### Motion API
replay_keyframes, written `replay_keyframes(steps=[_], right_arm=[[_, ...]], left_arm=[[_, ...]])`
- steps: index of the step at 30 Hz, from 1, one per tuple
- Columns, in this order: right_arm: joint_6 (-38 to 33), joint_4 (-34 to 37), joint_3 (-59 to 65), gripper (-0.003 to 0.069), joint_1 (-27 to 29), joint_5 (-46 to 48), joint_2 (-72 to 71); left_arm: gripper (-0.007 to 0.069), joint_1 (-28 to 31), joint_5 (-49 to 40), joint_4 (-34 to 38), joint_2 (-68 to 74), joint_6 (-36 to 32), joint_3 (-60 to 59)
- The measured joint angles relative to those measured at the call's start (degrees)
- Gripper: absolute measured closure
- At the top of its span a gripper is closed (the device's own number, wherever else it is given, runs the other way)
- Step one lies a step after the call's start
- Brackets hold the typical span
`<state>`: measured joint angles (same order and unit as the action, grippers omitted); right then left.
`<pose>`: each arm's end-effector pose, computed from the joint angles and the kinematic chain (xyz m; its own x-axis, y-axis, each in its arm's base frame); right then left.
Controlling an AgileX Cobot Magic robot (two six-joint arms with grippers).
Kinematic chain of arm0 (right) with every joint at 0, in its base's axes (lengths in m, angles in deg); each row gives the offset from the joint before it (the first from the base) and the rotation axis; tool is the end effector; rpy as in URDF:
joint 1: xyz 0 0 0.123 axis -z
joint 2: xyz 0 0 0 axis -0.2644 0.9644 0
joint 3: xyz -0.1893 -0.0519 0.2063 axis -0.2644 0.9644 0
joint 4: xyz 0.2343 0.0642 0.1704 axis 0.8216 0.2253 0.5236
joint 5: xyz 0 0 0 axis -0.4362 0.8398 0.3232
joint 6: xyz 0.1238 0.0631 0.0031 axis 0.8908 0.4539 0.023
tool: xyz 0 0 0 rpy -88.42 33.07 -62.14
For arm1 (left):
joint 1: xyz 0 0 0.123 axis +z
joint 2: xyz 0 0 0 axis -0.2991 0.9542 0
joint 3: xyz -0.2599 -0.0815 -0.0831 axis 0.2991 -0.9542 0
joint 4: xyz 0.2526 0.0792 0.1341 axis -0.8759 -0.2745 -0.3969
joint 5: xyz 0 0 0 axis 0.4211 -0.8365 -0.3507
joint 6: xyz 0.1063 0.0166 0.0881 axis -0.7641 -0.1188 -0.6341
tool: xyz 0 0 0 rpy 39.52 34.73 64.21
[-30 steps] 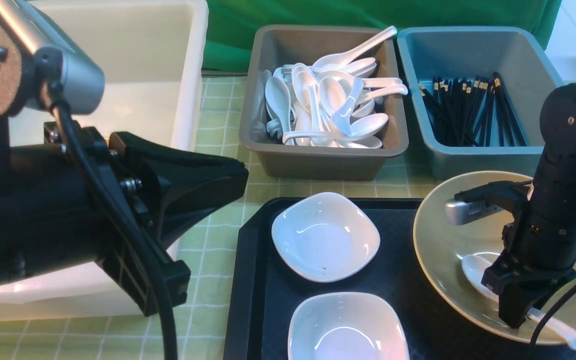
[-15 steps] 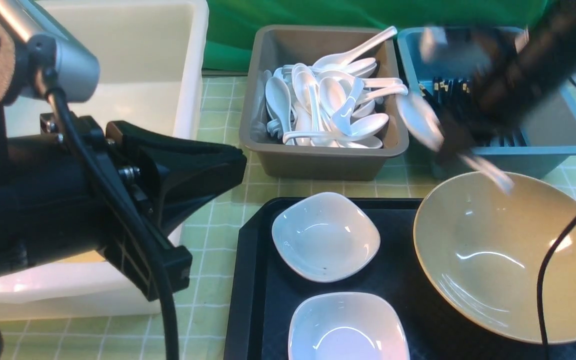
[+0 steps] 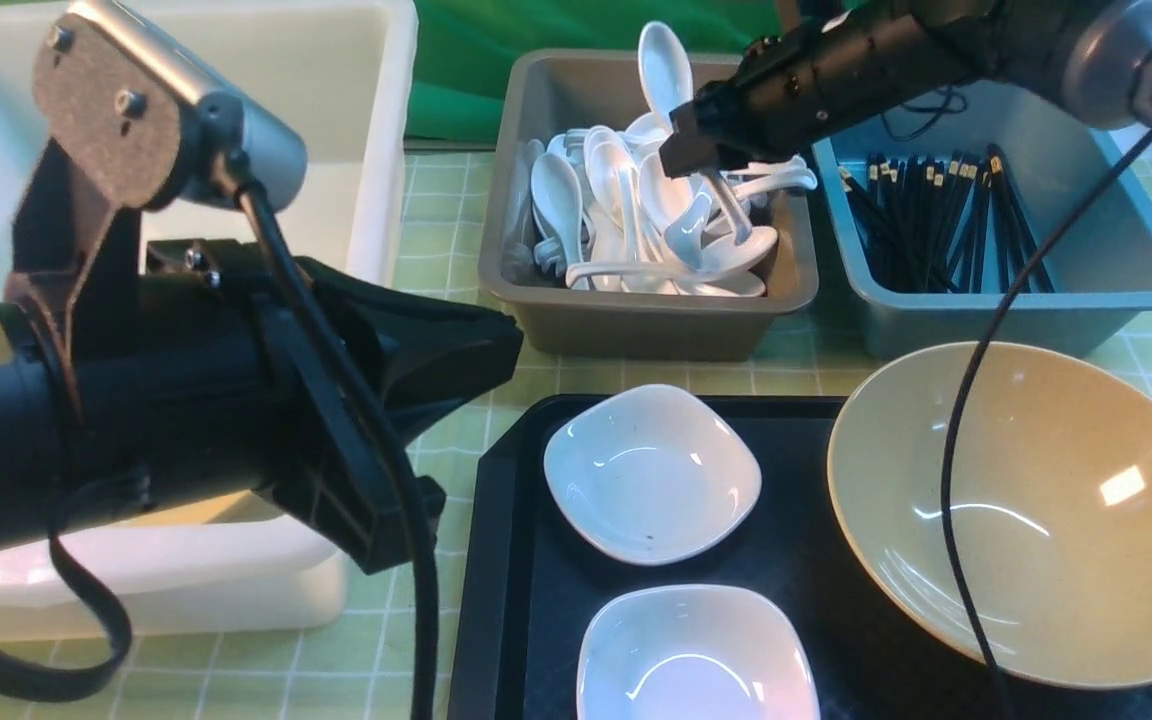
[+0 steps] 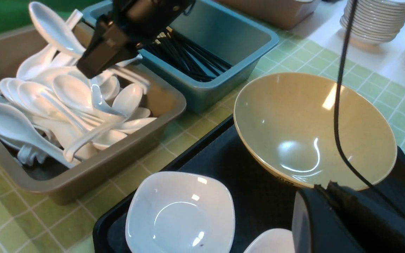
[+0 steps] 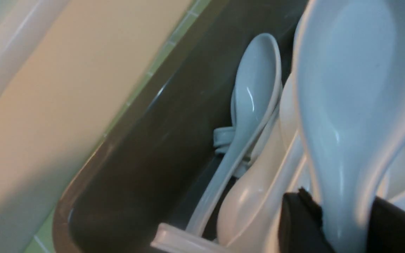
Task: On green table put chopsticks spoon bowls plates into blue grey white boxes.
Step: 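Place the white spoon into the bin of spoons with the right gripper, then grasp the large bowl on the tray by its rim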
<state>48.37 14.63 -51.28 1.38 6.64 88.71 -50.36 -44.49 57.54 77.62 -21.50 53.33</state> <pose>0.5685 0.1952 0.2311 -0.6310 -0.1080 -0.7682 -0.4773 0.8347 0.2748 0.2152 -0.1827 0.3309 -0.2696 0.2759 -0.9226 0.7523 0.6585 -0.0230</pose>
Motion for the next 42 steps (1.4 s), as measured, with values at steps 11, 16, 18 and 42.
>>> replay_keyframes(steps=[11, 16, 18, 42], right_arm=[[-2.67, -4.78, -0.62, 0.0106, 2.59, 14.54, -10.49], [-2.67, -9.31, 0.95, 0.0100, 3.12, 22.81, -21.52], [-2.69, -9.85, 3.81, 0.0100, 2.41, 24.30, -28.14], [0.52, -12.68, 68.27, 0.0634, 0.12, 8.00, -91.42]], left_arm=[[0.0595, 0.00, -0.48, -0.25, 0.22, 8.54, -2.73], [0.0519, 0.00, -2.02, 0.49, 4.56, 9.60, -0.94], [0.0468, 0.00, -5.00, 1.87, 9.34, 9.66, 1.77], [0.0070, -0.67, -21.56, 15.77, 61.58, 2.43, 39.83]])
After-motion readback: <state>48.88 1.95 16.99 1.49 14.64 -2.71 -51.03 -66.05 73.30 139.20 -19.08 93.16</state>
